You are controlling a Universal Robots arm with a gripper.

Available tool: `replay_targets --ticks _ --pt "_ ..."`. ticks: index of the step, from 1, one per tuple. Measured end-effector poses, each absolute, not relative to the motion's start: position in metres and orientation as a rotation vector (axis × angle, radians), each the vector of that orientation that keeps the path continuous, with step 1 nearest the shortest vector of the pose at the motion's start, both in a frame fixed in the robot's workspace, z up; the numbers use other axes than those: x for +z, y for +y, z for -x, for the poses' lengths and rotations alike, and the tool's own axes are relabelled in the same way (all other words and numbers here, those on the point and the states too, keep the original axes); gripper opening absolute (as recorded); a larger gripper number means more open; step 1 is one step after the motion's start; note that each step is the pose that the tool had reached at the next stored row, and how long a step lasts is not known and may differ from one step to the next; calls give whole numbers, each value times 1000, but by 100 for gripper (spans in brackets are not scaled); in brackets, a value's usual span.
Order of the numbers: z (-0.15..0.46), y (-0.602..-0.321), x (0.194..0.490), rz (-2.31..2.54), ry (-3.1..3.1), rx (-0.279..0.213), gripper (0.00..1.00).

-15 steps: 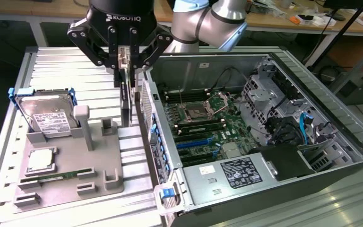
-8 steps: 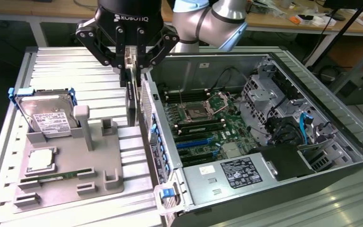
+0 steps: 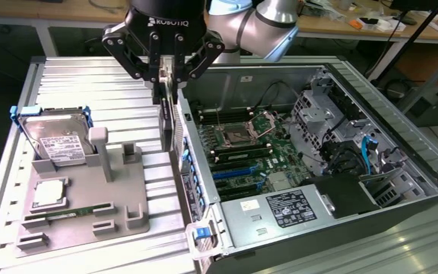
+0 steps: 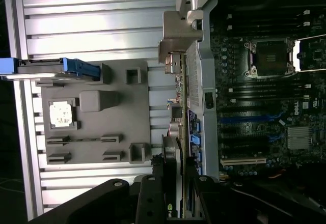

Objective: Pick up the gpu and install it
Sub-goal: 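Pick up the gpu and move the gpu toward the slot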

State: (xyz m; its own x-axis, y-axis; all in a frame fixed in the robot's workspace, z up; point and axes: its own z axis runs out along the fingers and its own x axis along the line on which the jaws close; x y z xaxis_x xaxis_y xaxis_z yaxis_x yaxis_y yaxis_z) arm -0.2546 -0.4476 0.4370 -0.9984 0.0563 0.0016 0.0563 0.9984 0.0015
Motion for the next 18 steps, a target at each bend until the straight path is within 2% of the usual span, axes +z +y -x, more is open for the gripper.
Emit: replay_targets --ticks 18 --pt "233 -448 437 89 -3139 -2 27"
